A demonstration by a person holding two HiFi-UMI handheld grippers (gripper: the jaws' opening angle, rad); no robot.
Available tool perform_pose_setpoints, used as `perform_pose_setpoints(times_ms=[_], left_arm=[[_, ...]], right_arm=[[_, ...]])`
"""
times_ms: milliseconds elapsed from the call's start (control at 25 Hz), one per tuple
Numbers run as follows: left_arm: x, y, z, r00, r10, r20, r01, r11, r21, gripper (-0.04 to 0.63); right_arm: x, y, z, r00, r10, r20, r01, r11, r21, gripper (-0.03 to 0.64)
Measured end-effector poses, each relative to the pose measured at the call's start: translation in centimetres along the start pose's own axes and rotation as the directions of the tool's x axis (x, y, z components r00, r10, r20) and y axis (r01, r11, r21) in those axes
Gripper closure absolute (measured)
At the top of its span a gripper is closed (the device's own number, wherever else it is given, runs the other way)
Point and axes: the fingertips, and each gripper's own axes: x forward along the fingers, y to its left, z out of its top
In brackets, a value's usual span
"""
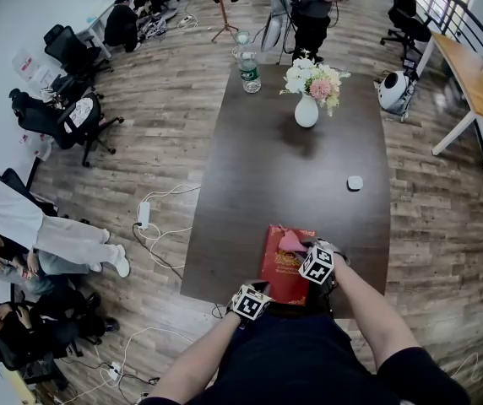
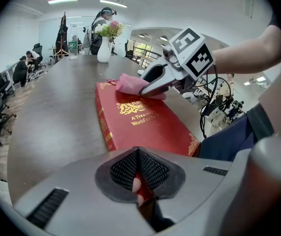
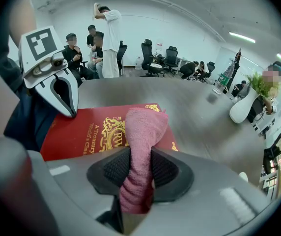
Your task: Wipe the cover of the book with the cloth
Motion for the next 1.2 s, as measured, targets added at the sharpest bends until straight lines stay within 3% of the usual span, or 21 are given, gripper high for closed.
perform_pose_setpoints(times_ms=[1080, 1200], left_arm=[[-0.4, 0.1, 0.7, 1.000, 0.018, 0.014, -0.019, 0.999, 0.028, 0.600], [-0.7, -0.2, 0.2, 1.000, 0.008, -0.011, -0.008, 1.000, 0.015, 0.600]], right_arm=[[-1.7, -0.5, -2.6, 1.000, -0.016, -0.001, 0.016, 0.998, 0.058, 0.500], [-2.0, -0.4, -2.7, 1.000, -0.016, -0.002, 0.016, 0.998, 0.063, 0.499]])
